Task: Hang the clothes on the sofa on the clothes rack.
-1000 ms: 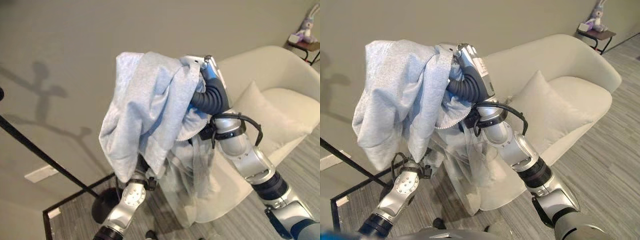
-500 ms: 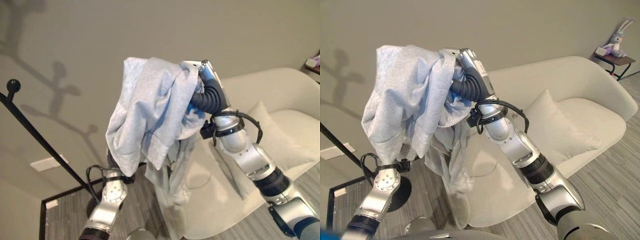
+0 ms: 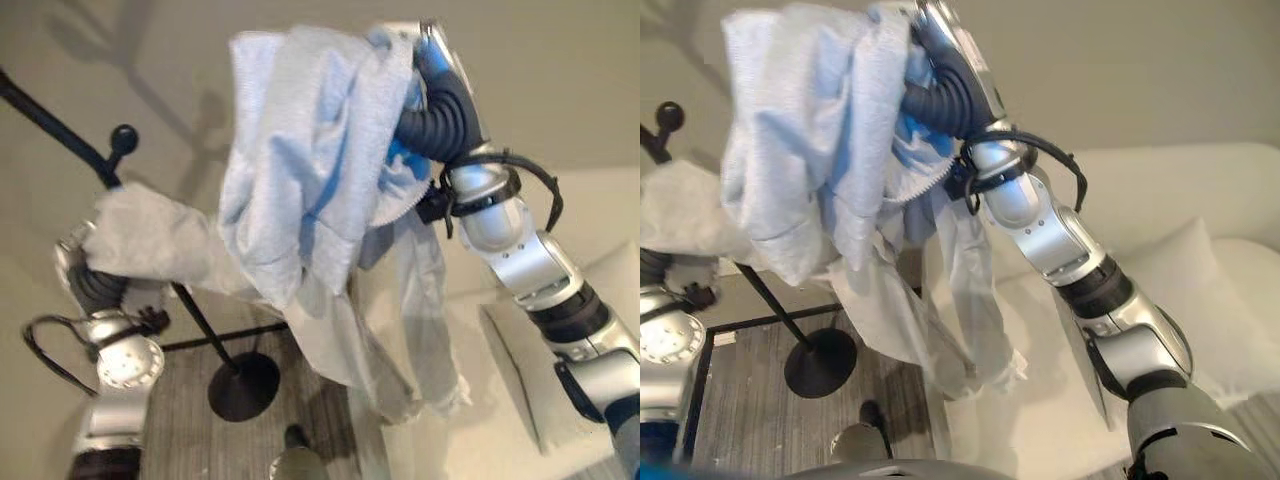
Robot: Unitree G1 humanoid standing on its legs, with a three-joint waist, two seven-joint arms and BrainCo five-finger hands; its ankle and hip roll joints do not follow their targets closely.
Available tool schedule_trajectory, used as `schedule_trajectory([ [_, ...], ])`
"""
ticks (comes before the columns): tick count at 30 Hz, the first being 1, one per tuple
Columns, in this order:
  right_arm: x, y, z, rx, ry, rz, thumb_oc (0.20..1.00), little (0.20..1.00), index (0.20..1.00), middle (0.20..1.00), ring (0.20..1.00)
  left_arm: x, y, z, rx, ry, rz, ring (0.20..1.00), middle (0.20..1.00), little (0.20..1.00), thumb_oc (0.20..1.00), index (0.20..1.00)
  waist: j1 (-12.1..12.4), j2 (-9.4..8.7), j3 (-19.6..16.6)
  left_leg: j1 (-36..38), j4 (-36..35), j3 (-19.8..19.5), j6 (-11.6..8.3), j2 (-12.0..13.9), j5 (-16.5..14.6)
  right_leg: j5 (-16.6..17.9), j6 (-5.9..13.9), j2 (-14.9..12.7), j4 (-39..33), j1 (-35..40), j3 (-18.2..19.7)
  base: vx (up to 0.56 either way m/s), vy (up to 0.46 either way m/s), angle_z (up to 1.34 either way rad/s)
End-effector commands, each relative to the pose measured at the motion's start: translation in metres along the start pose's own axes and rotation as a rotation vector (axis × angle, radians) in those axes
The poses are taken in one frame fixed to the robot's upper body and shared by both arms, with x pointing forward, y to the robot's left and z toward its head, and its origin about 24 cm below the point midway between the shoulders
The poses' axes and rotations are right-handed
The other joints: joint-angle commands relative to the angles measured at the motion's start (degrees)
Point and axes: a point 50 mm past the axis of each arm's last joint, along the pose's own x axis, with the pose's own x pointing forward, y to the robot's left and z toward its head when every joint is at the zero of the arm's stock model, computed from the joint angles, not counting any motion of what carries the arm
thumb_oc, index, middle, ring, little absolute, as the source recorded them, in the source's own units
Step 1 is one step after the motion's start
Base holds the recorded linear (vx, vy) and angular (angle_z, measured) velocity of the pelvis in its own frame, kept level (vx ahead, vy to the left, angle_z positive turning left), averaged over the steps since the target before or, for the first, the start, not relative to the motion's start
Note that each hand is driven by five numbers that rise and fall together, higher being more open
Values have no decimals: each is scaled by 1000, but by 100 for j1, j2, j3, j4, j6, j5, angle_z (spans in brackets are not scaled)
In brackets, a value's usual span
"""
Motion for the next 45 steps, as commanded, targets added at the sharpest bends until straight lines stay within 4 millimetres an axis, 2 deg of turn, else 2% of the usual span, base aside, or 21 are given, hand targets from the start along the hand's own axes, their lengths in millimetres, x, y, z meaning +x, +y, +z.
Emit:
schedule_trajectory([
  [1, 16, -25, 15, -27, -97, -114, 200, 200, 200, 200, 200, 28, 11, 42, 46, -286, 17, 200, 200, 200, 200, 200, 58, -54, -342, -13, -334, -109, -897, 547, 662, 107, -102, 174, -178, 222, 103, 149, 252, 47],
  [5, 26, -35, 20, -75, -136, -145, 200, 200, 200, 200, 200, 43, 13, 55, 80, -361, 47, 200, 200, 200, 200, 200, 7, -185, -443, -10, -306, -72, -755, 340, 486, 334, 48, -34, 47, 181, 25, 95, 164, 10],
  [7, 30, -48, 21, -116, -148, -179, 200, 200, 200, 200, 200, 51, 19, 64, 98, -411, 80, 200, 200, 200, 200, 200, -39, -251, -501, 33, -276, -30, -648, 185, 331, 540, 175, -209, 259, 125, 17, 118, 184, -2],
  [10, 34, -58, 21, -137, -151, -212, 200, 200, 200, 200, 200, 57, 24, 67, 141, -437, 94, 200, 200, 200, 200, 200, -85, -289, -561, 89, -258, 4, -543, 60, 193, 676, 262, -323, 407, 84, 35, 90, 120, -6],
  [13, 44, -58, 15, -124, -123, -213, 200, 200, 200, 200, 200, 66, 27, 70, 162, -453, 106, 200, 200, 200, 200, 200, -59, -344, -636, 121, -237, 5, -478, -51, 96, 845, 354, -375, 395, 121, 27, 72, 77, -1],
  [18, 66, -44, -25, -160, 65, -161, 200, 200, 200, 200, 200, 88, 24, 65, 308, -453, 55, 200, 200, 200, 200, 200, -6, -404, -774, 191, -302, -65, -436, -234, 5, 1069, 470, -373, 405, 179, 24, 68, 53, 3],
  [20, 74, -40, -33, -177, 108, -156, 200, 200, 200, 200, 200, 95, 27, 59, 356, -424, 55, 200, 200, 200, 200, 200, 38, -432, -799, 194, -330, -84, -410, -285, -3, 1152, 497, -357, 391, 182, 25, 67, 29, 2],
  [22, 84, -35, -41, -220, 150, -148, 200, 200, 200, 200, 200, 103, 33, 51, 417, -380, 53, 200, 200, 200, 200, 200, 93, -490, -827, 213, -381, -134, -375, -355, -32, 1257, 553, -349, 369, 188, 45, 89, 22, 2],
  [24, 86, -36, -47, -253, 179, -149, 200, 200, 200, 200, 200, 107, 37, 47, 455, -362, 51, 200, 200, 200, 200, 200, 128, -523, -846, 210, -390, -162, -367, -382, -42, 1300, 574, -342, 358, 186, 50, 75, 4, 9],
  [25, 89, -35, -61, -297, 258, -139, 200, 200, 200, 200, 200, 116, 45, 39, 502, -308, 69, 200, 200, 200, 200, 200, 175, -604, -867, 191, -400, -214, -349, -430, -62, 1370, 613, -334, 367, 168, 76, 71, -3, 17],
  [26, 87, -36, -74, -317, 325, -143, 200, 200, 200, 200, 200, 118, 46, 30, 519, -257, 57, 200, 200, 200, 200, 200, 179, -673, -870, 192, -407, -246, -330, -467, -84, 1434, 632, -333, 415, 132, 104, 71, 0, 20],
  [28, 87, -36, -80, -329, 360, -139, 200, 200, 200, 200, 200, 122, 44, 26, 532, -231, 44, 200, 200, 200, 200, 200, 188, -712, -869, 181, -415, -269, -311, -500, -97, 1469, 653, -351, 453, 108, 107, 41, 17, 20],
  [29, 80, -37, -95, -343, 443, -135, 200, 200, 200, 200, 200, 123, 43, 20, 537, -195, 37, 200, 200, 200, 200, 200, 202, -759, -866, 191, -426, -299, -287, -546, -126, 1535, 677, -359, 515, 83, 119, 42, 23, 21],
  [30, 81, -38, -95, -343, 443, -138, 200, 200, 200, 200, 200, 125, 42, 21, 534, -197, 36, 200, 200, 200, 200, 200, 209, -773, -860, 188, -432, -302, -279, -557, -130, 1539, 688, -368, 522, 77, 117, 46, 33, 22],
  [33, 62, -60, -119, -393, 574, -164, 200, 200, 200, 200, 200, 125, 37, 13, 543, -152, -13, 200, 200, 200, 200, 200, 213, -833, -841, 223, -497, -361, -229, -673, -172, 1733, 781, -395, 599, 39, 160, 71, 54, 13],
  [35, 55, -78, -126, -412, 626, -206, 200, 200, 200, 200, 200, 128, 39, 13, 552, -144, -16, 200, 200, 200, 200, 200, 250, -850, -845, 233, -543, -386, -219, -730, -175, 1846, 842, -410, 609, 33, 162, 49, 38, 22],
  [39, 47, -96, -133, -457, 679, -215, 200, 200, 200, 200, 200, 133, 42, 11, 581, -120, -27, 200, 200, 200, 200, 200, 295, -887, -837, 257, -627, -421, -194, -791, -179, 1948, 906, -412, 596, 17, 180, 44, 27, 9],
  [45, 31, -104, -145, -511, 756, -168, 200, 200, 200, 200, 200, 148, 45, 7, 697, -72, -67, 200, 200, 200, 200, 200, 366, -918, -808, 224, -703, -437, -193, -830, -157, 2168, 962, -380, 497, -12, 174, 76, 28, 2],
])
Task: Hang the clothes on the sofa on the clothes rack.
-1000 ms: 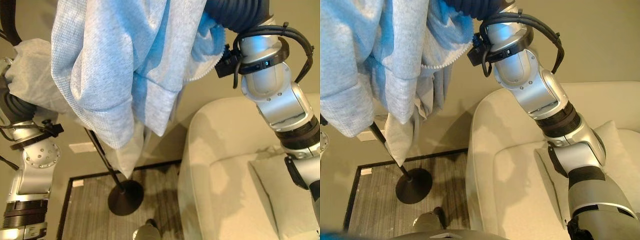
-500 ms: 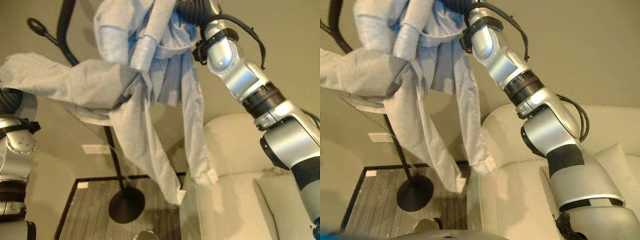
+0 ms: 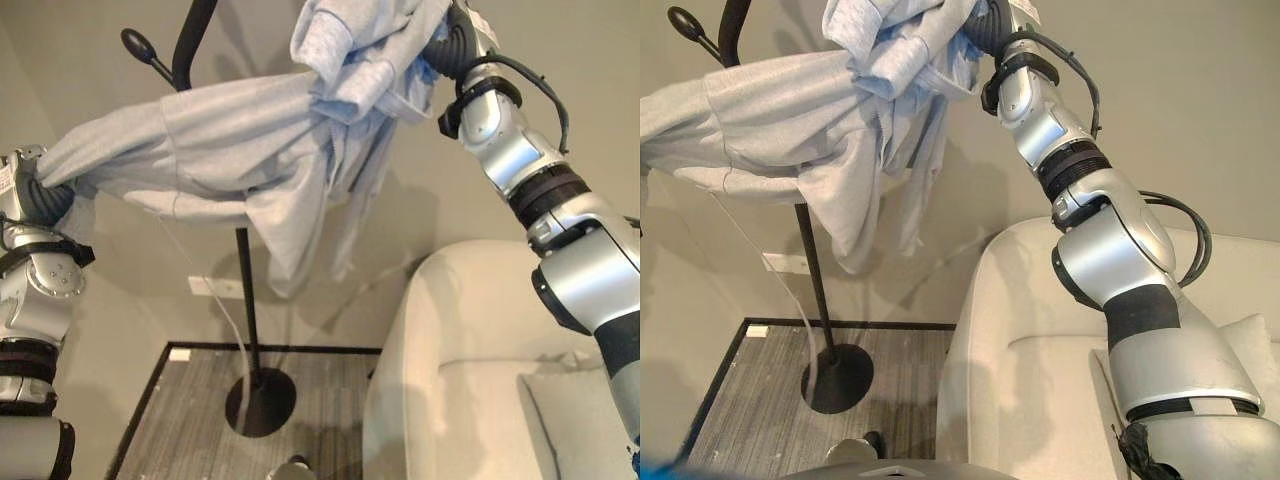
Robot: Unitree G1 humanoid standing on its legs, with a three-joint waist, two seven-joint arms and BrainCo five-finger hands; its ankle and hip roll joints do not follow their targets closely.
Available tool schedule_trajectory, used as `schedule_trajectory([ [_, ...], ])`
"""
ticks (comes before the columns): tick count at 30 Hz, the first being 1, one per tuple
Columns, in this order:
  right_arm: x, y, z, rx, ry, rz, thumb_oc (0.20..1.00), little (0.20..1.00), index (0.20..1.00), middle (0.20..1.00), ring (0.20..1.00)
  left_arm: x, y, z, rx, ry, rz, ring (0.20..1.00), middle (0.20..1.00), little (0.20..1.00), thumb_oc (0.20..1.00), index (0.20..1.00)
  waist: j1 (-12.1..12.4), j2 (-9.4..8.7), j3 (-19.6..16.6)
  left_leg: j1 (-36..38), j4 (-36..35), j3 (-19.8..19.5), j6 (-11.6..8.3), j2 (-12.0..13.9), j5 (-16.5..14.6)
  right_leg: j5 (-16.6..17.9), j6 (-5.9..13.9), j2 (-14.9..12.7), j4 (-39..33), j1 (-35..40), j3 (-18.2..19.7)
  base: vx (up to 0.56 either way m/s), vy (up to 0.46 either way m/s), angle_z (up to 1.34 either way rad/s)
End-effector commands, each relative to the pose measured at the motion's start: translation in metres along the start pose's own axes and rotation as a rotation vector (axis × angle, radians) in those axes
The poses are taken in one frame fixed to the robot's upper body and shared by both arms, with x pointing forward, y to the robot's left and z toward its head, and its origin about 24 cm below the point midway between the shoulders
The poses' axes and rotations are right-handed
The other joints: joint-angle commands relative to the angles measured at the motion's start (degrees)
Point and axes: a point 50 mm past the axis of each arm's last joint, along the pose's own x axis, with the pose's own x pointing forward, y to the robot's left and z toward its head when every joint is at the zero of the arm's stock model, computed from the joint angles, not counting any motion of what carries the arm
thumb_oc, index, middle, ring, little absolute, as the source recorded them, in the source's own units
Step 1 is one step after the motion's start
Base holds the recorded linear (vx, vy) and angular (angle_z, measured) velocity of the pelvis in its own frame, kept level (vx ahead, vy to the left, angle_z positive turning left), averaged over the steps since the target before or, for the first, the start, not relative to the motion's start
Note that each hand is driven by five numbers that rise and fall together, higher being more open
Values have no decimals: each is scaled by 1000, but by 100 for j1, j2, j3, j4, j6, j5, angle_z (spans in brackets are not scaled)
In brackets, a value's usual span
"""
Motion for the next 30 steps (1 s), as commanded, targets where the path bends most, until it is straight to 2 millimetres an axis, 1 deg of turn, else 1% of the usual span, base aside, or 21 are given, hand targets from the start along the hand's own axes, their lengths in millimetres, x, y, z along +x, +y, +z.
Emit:
schedule_trajectory([
  [1, 16, -73, -10, 27, 73, -211, 200, 200, 200, 200, 200, 29, 50, -2, 51, 30, 132, 200, 200, 200, 200, 200, 93, -304, 56, 791, -870, -38, 24, -244, 332, 2348, 261, 53, 244, 178, 532, 97, 40, 4],
  [3, 16, -72, -11, 23, 83, -210, 200, 200, 200, 200, 200, 33, 56, -6, 65, 67, 141, 200, 200, 200, 200, 200, 117, -351, 76, 778, -938, -43, 26, -271, 353, 2430, 279, 96, 202, 165, 550, 91, 38, 7],
  [6, 19, -70, -2, 37, 72, -208, 200, 200, 200, 200, 200, 38, 57, -13, 100, 123, 115, 200, 200, 200, 200, 200, 188, -471, 137, 648, -996, -27, -3, -270, 427, 2614, 296, 170, 134, 68, 558, 39, 6, 8],
  [7, 20, -68, -1, 31, 73, -198, 200, 200, 200, 200, 200, 37, 51, -13, 117, 126, 78, 200, 200, 200, 200, 200, 201, -494, 165, 603, -1008, -23, -5, -268, 440, 2592, 296, 193, 89, 57, 569, 39, 16, 4],
  [8, 20, -66, 1, 51, 69, -189, 200, 200, 200, 200, 200, 39, 47, -14, 121, 152, 55, 200, 200, 200, 200, 200, 246, -590, 249, 497, -1015, -7, -20, -264, 473, 2631, 296, 230, 40, -13, 531, 42, 21, 5],
  [9, 20, -66, 1, 52, 70, -191, 200, 200, 200, 200, 200, 39, 48, -13, 120, 150, 55, 200, 200, 200, 200, 200, 249, -601, 246, 484, -1011, -9, -21, -263, 475, 2633, 296, 231, 37, -23, 528, 10, -3, 8],
  [12, 19, -63, 0, 67, 74, -168, 200, 200, 200, 200, 200, 41, 40, -7, 63, 155, 36, 200, 200, 200, 200, 200, 269, -786, 502, 185, -1022, 30, -100, -159, 604, 2681, 296, 322, -67, -204, 522, -74, -36, 13],
  [13, 19, -63, 0, 67, 75, -168, 200, 200, 200, 200, 200, 41, 40, -6, 62, 154, 36, 200, 200, 200, 200, 200, 269, -792, 485, 158, -1020, 31, -104, -153, 613, 2682, 296, 325, -66, -231, 525, -49, -9, 15],
  [14, 17, -56, -5, 72, 84, -130, 200, 200, 200, 200, 200, 39, 32, -5, 33, 164, 12, 200, 200, 200, 200, 200, 241, -933, 647, 23, -1047, 79, -132, -86, 660, 2593, 290, 373, -135, -321, 539, -21, -5, 15],
  [15, 17, -56, -5, 71, 84, -129, 200, 200, 200, 200, 200, 39, 32, -5, 32, 164, 12, 200, 200, 200, 200, 200, 243, -931, 639, 16, -1047, 83, -135, -85, 664, 2589, 289, 372, -133, -330, 542, -77, -22, 12],
  [16, 12, -40, -10, 109, 102, -80, 200, 200, 200, 200, 200, 33, 23, -7, -9, 176, -6, 200, 200, 200, 200, 200, 328, -1037, 873, -122, -1045, 127, -153, -10, 675, 2485, 255, 378, -228, -370, 466, -86, -32, -5],
  [18, 8, -27, -15, 132, 113, -34, 200, 200, 200, 200, 200, 23, 9, -9, -47, 178, -44, 200, 200, 200, 200, 200, 398, -1115, 1081, -243, -1020, 162, -176, 46, 693, 2462, 236, 368, -258, -448, 425, -126, -50, -23],
  [19, 5, -18, -17, 148, 123, -8, 200, 200, 200, 200, 200, 15, 0, -11, -81, 184, -64, 200, 200, 200, 200, 200, 440, -1143, 1190, -345, -945, 220, -191, 99, 691, 2453, 223, 364, -272, -477, 402, -153, -54, -22],
  [20, -1, -5, -22, 174, 139, 23, 200, 200, 200, 200, 200, 3, -19, -9, -146, 187, -113, 200, 200, 200, 200, 200, 449, -1161, 1297, -389, -922, 265, -187, 124, 667, 2447, 211, 356, -241, -547, 422, -144, -40, -21],
  [21, -3, -3, -25, 181, 150, 29, 200, 200, 200, 200, 200, -2, -25, -8, -179, 192, -125, 200, 200, 200, 200, 200, 447, -1170, 1350, -407, -911, 284, -195, 149, 664, 2449, 204, 343, -226, -576, 425, -121, -18, -19],
  [22, -8, 11, -27, 200, 169, 65, 200, 200, 200, 200, 200, -16, -41, -9, -238, 216, -155, 200, 200, 200, 200, 200, 470, -1153, 1437, -470, -844, 324, -202, 192, 651, 2379, 168, 324, -226, -567, 412, -94, -6, -15],
  [23, -12, 22, -26, 218, 175, 92, 200, 200, 200, 200, 200, -23, -51, -5, -276, 213, -184, 200, 200, 200, 200, 200, 463, -1130, 1497, -504, -816, 348, -210, 211, 639, 2360, 138, 301, -223, -573, 407, -133, 1, -19],
  [24, -21, 43, -26, 271, 193, 137, 200, 200, 200, 200, 200, -41, -73, 7, -334, 185, -258, 200, 200, 200, 200, 200, 470, -1066, 1614, -525, -771, 396, -215, 244, 609, 2297, 82, 245, -181, -593, 351, -99, 5, -16],
  [25, -22, 45, -27, 270, 195, 140, 200, 200, 200, 200, 200, -43, -74, 6, -333, 187, -261, 200, 200, 200, 200, 200, 471, -1053, 1599, -519, -762, 399, -216, 248, 603, 2289, 79, 242, -171, -589, 353, -103, 8, -24],
  [27, -37, 75, -23, 352, 218, 212, 200, 200, 200, 200, 200, -62, -97, 23, -399, 167, -334, 200, 200, 200, 200, 200, 457, -946, 1690, -537, -710, 406, -203, 281, 574, 2202, 25, 195, -116, -625, 323, -89, 1, -11],
  [30, -53, 104, -16, 464, 245, 276, 200, 200, 200, 200, 200, -80, -116, 47, -503, 131, -389, 200, 200, 200, 200, 200, 481, -772, 1726, -535, -624, 367, -182, 329, 517, 2029, -68, 141, -49, -633, 314, -82, -3, -10],
])
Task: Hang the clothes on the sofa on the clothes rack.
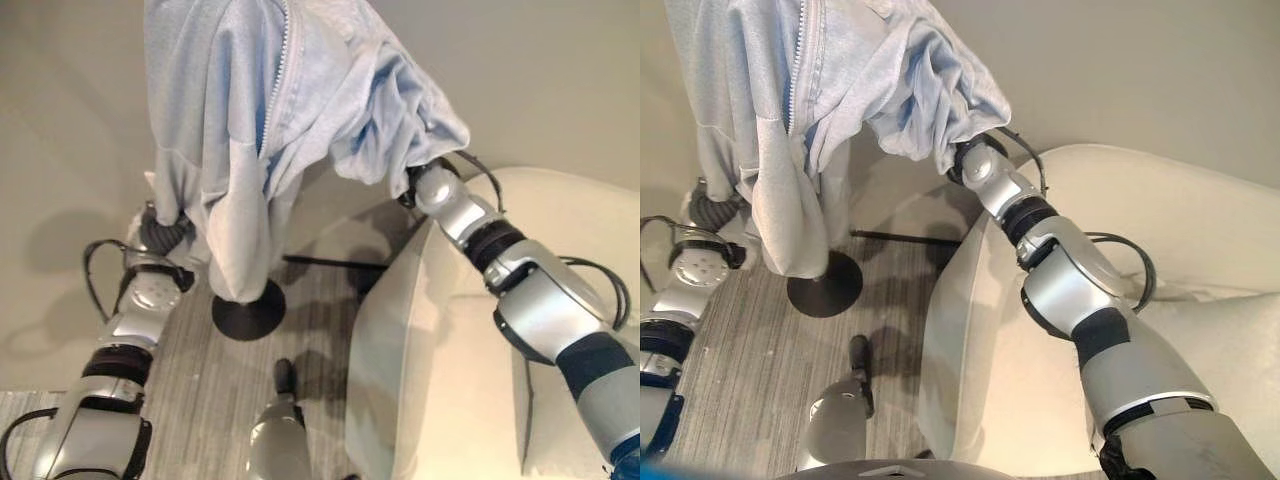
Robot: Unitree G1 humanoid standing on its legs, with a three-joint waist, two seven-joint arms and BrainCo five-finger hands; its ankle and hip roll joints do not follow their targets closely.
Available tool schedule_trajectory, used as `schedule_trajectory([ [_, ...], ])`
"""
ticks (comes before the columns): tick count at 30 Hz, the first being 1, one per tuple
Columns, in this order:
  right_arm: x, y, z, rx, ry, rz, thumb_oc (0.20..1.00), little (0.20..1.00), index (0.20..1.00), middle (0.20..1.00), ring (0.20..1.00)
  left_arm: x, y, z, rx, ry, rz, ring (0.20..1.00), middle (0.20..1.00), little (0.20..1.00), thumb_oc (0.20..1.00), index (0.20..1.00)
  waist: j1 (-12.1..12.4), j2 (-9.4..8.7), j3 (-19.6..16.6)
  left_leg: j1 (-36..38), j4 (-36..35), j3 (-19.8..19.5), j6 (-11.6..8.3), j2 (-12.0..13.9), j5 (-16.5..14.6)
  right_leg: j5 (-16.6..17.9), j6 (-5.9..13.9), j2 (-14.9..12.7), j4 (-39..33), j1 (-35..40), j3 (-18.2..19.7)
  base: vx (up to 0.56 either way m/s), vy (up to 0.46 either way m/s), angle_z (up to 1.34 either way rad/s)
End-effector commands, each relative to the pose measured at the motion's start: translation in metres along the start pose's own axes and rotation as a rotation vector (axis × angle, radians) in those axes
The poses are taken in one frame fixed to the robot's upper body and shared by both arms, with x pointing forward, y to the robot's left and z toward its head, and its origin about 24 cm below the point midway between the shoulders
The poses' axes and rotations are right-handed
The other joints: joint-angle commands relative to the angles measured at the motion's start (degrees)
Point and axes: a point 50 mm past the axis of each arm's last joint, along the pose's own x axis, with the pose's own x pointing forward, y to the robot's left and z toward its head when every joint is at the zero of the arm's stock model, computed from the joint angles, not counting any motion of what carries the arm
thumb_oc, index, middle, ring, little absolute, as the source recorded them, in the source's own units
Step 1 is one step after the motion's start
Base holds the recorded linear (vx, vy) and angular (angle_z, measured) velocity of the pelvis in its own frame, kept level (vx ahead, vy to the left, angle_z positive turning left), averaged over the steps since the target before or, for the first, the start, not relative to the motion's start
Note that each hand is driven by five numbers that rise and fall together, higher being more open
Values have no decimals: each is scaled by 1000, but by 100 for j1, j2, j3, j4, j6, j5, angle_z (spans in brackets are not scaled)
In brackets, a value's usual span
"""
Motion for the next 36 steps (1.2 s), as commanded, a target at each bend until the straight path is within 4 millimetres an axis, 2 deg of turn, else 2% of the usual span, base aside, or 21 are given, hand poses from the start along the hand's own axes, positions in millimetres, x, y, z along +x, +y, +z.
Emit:
schedule_trajectory([
  [1, -3, -6, -18, 168, 95, -54, 200, 200, 200, 200, 200, -10, -8, -13, -24, 46, -34, 200, 200, 200, 200, 200, 341, -87, 524, 631, -565, 68, -108, -65, 205, 1365, -15, -273, 640, 461, -171, -72, -1, -13],
  [2, -6, 7, -19, 207, 104, -31, 200, 200, 200, 200, 200, -15, -20, -11, -64, 44, -58, 200, 200, 200, 200, 200, 354, -14, 506, 640, -549, 47, -94, -56, 191, 1293, -49, -277, 659, 469, -180, -51, 4, -8],
  [3, -6, 7, -20, 206, 105, -30, 200, 200, 200, 200, 200, -16, -20, -12, -64, 45, -59, 288, 288, 288, 288, 288, 353, -10, 502, 639, -547, 47, -94, -54, 190, 1291, -51, -276, 662, 469, -180, -61, -6, 0],
  [4, -10, 24, -21, 311, 127, -2, 200, 200, 200, 200, 200, -24, -46, -6, -193, 62, -108, 1000, 1000, 1000, 1000, 1000, 317, 45, 494, 654, -535, 32, -73, -52, 183, 1209, -93, -280, 692, 450, -170, -63, -13, 4],
  [5, -12, 33, -19, 343, 129, 26, 200, 200, 200, 200, 200, -30, -60, -4, -266, 82, -153, 1000, 1000, 1000, 1000, 1000, 308, 88, 466, 663, -527, 38, -61, -52, 173, 1134, -117, -270, 681, 457, -171, -81, -14, 3],
  [6, -14, 39, -20, 374, 145, 44, 435, 435, 435, 435, 435, -36, -71, -2, -349, 106, -203, 1000, 1000, 1000, 1000, 1000, 297, 145, 438, 682, -528, 38, -51, -50, 165, 1109, -134, -265, 684, 469, -176, -57, -3, 0],
  [7, -16, 46, -20, 418, 158, 75, 1000, 1000, 1000, 1000, 1000, -40, -81, -5, -380, 143, -245, 1000, 1000, 1000, 1000, 1000, 262, 178, 408, 703, -522, 32, -48, -51, 164, 1100, -134, -273, 697, 477, -164, -49, 4, -3],
  [9, -17, 51, -20, 435, 159, 106, 1000, 1000, 1000, 1000, 1000, -48, -94, -10, -420, 194, -291, 1000, 1000, 1000, 1000, 1000, 210, 210, 339, 734, -524, 31, -28, -63, 164, 1106, -138, -275, 683, 493, -148, -40, 3, -6],
  [10, -19, 50, -27, 483, 185, 103, 1000, 1000, 1000, 1000, 1000, -62, -99, -20, -438, 228, -350, 1000, 1000, 1000, 1000, 1000, 167, 240, 247, 817, -554, 48, -4, -89, 152, 1164, -108, -285, 663, 540, -141, -18, 11, -13],
  [12, -21, 51, -31, 503, 198, 108, 1000, 1000, 1000, 1000, 1000, -69, -101, -27, -433, 252, -367, 1000, 1000, 1000, 1000, 1000, 149, 256, 202, 861, -566, 62, 5, -100, 144, 1180, -98, -289, 651, 567, -130, -3, 16, -22],
  [13, -23, 50, -37, 531, 219, 99, 1000, 1000, 1000, 1000, 1000, -75, -102, -33, -440, 286, -376, 1000, 1000, 1000, 1000, 1000, 119, 275, 158, 899, -568, 78, 15, -113, 137, 1199, -88, -294, 648, 592, -123, -7, 18, -18],
  [16, -36, 40, -73, 609, 322, 70, 1000, 1000, 1000, 1000, 1000, -107, -101, -76, -429, 479, -376, 1000, 1000, 1000, 1000, 1000, -22, 361, -103, 1116, -609, 148, 52, -188, 102, 1309, -30, -315, 575, 748, -50, 14, 27, -13],
  [17, -36, 41, -74, 608, 324, 72, 1000, 1000, 1000, 1000, 1000, -108, -101, -76, -430, 481, -377, 1000, 1000, 1000, 1000, 1000, -25, 368, -112, 1126, -615, 151, 53, -191, 102, 1313, -28, -314, 569, 756, -49, 16, 21, -27],
  [18, -44, 39, -90, 638, 373, 59, 1000, 1000, 1000, 1000, 1000, -118, -100, -90, -425, 549, -361, 1000, 1000, 1000, 1000, 1000, -79, 404, -205, 1207, -645, 184, 58, -223, 101, 1349, -10, -321, 542, 806, -34, 10, 16, -23],
  [19, -44, 39, -90, 638, 374, 61, 1000, 1000, 1000, 1000, 1000, -119, -100, -90, -426, 550, -362, 1000, 1000, 1000, 1000, 1000, -79, 409, -213, 1215, -653, 186, 59, -226, 102, 1354, -7, -321, 537, 811, -33, 14, 16, -11],
  [22, -59, 39, -113, 674, 433, 57, 1000, 1000, 1000, 1000, 1000, -144, -98, -115, -422, 681, -337, 1000, 1000, 1000, 1000, 1000, -191, 473, -394, 1365, -722, 234, 57, -267, 123, 1413, 25, -317, 473, 905, -7, 18, -1, -12],
  [26, -70, 43, -124, 680, 445, 68, 1000, 1000, 1000, 1000, 1000, -160, -97, -124, -445, 735, -320, 1000, 1000, 1000, 1000, 1000, -276, 552, -503, 1478, -791, 284, 43, -280, 160, 1454, 49, -324, 431, 968, 16, -8, -6, -10],
  [30, -89, 58, -127, 719, 399, 122, 1000, 1000, 1000, 1000, 1000, -182, -96, -137, -476, 829, -276, 1000, 1000, 1000, 1000, 1000, -488, 671, -618, 1586, -823, 403, -4, -214, 235, 1383, 27, -328, 399, 1008, 61, -31, -9, -13],
  [32, -110, 61, -131, 697, 348, 162, 1000, 1000, 1000, 1000, 1000, -201, -91, -150, -473, 911, -249, 1000, 1000, 1000, 1000, 1000, -752, 808, -708, 1656, -812, 519, -50, -120, 292, 1195, -33, -339, 324, 1034, 146, -73, -29, -18],
  [34, -120, 62, -134, 687, 342, 176, 1000, 1000, 1000, 1000, 1000, -207, -88, -155, -474, 946, -227, 1000, 1000, 1000, 1000, 1000, -834, 850, -732, 1671, -797, 568, -71, -79, 313, 1153, -44, -349, 313, 1035, 167, -65, -28, -15],
  [36, -142, 53, -143, 695, 319, 176, 1000, 1000, 1000, 1000, 1000, -221, -80, -167, -521, 1033, -141, 1000, 1000, 1000, 1000, 1000, -1064, 969, -768, 1720, -747, 723, -124, 43, 373, 866, -133, -335, 284, 1024, 236, -86, -36, -44],
])
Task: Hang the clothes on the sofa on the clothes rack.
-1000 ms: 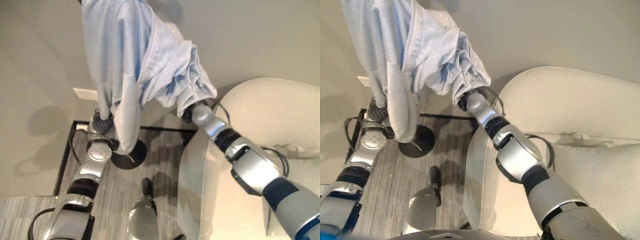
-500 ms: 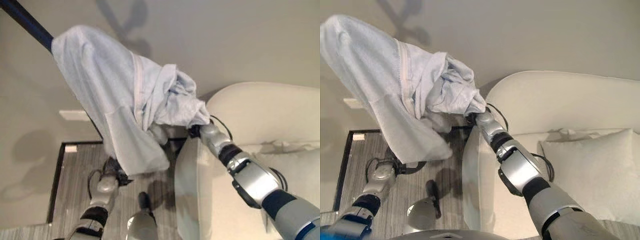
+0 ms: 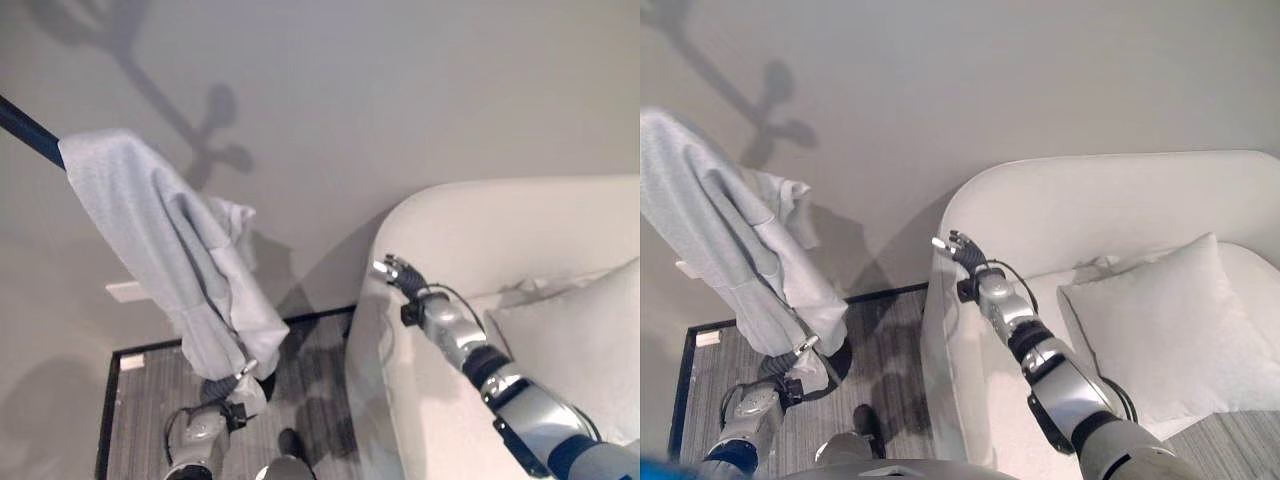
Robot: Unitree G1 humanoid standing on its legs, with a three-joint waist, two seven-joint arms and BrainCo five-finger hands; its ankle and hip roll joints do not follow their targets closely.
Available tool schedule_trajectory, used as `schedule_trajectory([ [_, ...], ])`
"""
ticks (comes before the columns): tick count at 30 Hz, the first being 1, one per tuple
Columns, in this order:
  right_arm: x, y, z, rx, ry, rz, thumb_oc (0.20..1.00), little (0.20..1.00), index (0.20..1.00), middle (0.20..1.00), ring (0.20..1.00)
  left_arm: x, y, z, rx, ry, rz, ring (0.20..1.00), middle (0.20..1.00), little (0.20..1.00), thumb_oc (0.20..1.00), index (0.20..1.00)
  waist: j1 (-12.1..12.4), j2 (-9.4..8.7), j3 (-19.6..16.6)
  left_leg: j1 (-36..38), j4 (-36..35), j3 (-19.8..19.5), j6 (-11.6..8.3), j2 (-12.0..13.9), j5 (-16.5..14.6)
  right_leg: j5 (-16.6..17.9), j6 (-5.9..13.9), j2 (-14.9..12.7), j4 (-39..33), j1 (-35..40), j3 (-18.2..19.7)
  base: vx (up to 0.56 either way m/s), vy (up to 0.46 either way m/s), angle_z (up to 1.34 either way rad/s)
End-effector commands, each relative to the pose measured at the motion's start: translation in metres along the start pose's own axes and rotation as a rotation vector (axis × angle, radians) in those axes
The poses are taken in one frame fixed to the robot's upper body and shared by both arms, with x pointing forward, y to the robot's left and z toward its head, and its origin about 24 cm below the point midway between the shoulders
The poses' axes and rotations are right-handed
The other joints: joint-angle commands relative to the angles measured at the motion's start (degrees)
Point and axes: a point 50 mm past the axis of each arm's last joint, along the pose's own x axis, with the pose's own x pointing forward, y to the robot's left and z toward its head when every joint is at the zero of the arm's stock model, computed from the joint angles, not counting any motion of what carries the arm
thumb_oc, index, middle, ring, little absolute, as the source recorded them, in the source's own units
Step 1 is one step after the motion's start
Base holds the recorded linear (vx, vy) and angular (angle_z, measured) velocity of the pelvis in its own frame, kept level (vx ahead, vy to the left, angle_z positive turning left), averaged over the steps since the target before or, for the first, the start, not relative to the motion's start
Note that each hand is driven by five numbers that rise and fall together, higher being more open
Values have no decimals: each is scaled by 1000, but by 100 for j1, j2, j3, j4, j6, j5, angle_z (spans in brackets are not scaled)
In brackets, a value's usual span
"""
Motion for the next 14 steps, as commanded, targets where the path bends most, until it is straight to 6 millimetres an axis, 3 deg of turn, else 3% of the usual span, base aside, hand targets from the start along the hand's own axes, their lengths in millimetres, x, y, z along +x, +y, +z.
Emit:
schedule_trajectory([
  [1, -25, -44, 16, -71, -121, -44, 1000, 1000, 1000, 1000, 1000, -6, 6, -28, -121, 115, 48, 1000, 1000, 1000, 1000, 1000, -213, 296, -50, 182, -123, -203, -556, 370, 465, 263, -52, 38, 497, 302, 66, -96, -68, -53],
  [3, -50, -63, -3, -69, -91, -88, 1000, 1000, 1000, 1000, 1000, -12, 16, -49, -171, 193, 93, 1000, 1000, 1000, 1000, 1000, -392, 378, -98, 237, -84, -72, -619, 491, 530, 103, -103, 53, 431, 313, 117, -87, -116, -70],
  [4, -71, -80, -24, -33, -45, -168, 1000, 1000, 1000, 1000, 1000, -18, 20, -64, -252, 255, 128, 1000, 1000, 1000, 1000, 1000, -548, 457, -123, 297, -57, 36, -672, 603, 601, -27, -149, 80, 369, 338, 163, -65, -119, -82],
  [5, -71, -81, -24, -33, -44, -168, 1000, 1000, 1000, 1000, 1000, -18, 20, -64, -252, 256, 127, 1000, 1000, 1000, 1000, 1000, -535, 462, -128, 304, -57, 43, -680, 613, 606, -31, -157, 87, 367, 341, 171, -67, -119, -55],
  [8, -100, -101, -73, 175, 66, -381, 1000, 1000, 1000, 1000, 1000, -28, 22, -85, -343, 331, 152, 1000, 1000, 1000, 1000, 1000, -677, 594, -131, 401, 14, 209, -766, 813, 696, -260, -264, 186, 315, 341, 254, -54, -138, -41],
  [10, -133, -108, -137, 478, 236, -664, 1000, 1000, 1000, 1000, 1000, -37, 22, -102, -380, 401, 175, 1000, 1000, 1000, 1000, 1000, -744, 689, -135, 476, 98, 302, -848, 984, 767, -443, -363, 292, 241, 358, 356, -37, -183, -43],
  [13, -198, -85, -217, 944, 510, -1020, 1000, 1000, 1000, 1000, 1000, -45, 15, -115, -416, 465, 184, 1000, 1000, 1000, 1000, 1000, -736, 779, -157, 589, 116, 277, -985, 1122, 911, -541, -459, 440, 180, 442, 387, 12, -154, -28],
  [14, -220, -80, -231, 1049, 574, -1134, 1000, 1000, 1000, 1000, 1000, -46, 10, -117, -426, 477, 170, 1000, 1000, 1000, 1000, 1000, -717, 818, -154, 620, 98, 256, -1017, 1149, 938, -564, -480, 493, 151, 474, 381, 12, -140, -22],
])
